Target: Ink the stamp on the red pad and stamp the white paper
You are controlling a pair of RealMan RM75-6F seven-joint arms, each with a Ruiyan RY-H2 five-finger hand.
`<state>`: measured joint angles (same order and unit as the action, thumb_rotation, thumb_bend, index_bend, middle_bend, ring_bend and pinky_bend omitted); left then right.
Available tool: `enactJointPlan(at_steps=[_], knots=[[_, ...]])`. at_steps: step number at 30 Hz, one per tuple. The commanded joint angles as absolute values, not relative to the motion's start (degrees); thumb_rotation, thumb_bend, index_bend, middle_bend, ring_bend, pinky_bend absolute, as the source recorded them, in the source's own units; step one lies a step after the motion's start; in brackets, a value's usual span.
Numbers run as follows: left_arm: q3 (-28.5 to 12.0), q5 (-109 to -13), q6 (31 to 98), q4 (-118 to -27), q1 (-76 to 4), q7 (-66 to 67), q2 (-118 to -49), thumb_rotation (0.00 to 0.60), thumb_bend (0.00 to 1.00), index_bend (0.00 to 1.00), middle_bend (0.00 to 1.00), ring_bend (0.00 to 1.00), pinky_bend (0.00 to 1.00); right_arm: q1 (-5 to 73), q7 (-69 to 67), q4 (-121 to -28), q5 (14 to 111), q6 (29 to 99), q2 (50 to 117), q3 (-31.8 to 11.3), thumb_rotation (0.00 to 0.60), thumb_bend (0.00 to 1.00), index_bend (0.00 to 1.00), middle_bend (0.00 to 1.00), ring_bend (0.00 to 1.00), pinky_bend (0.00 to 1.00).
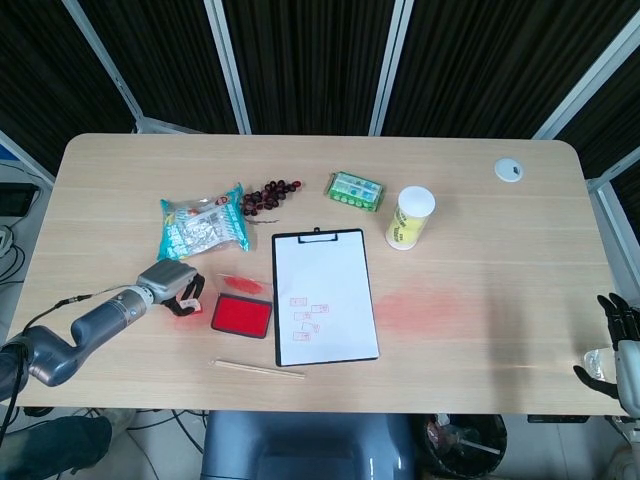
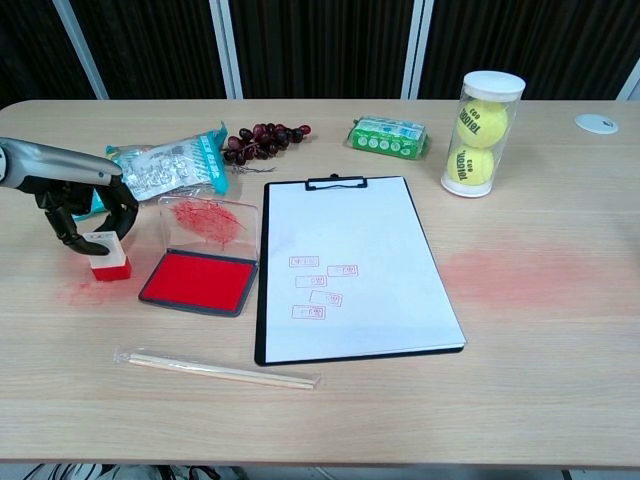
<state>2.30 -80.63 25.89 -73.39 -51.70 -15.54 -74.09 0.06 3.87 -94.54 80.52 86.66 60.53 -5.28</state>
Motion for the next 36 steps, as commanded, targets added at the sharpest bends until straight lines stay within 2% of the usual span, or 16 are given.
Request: enactJointPlan(at_steps=[1,36], knots=[[2.38,-80.73,25.63,-73.56,-51.82,-15.52,-73.86,0.600,0.47,0.60,0.57,1.00,1.00,0.06,3.86,-94.53,80.52,86.65,60.53,-5.27,0.600,0.10,0.11,0.10,0.15,0.16],[2.00,-77.84,23.36,-75.66,-52.61,-11.37,-72.43,0.600,0.46,0.53,0.53,1.00,1.00,0.12,3.94,-94.62,80.48,86.48,60.47,-5.23,0.600,0.10,0.11,0.10,0.16,0.16]])
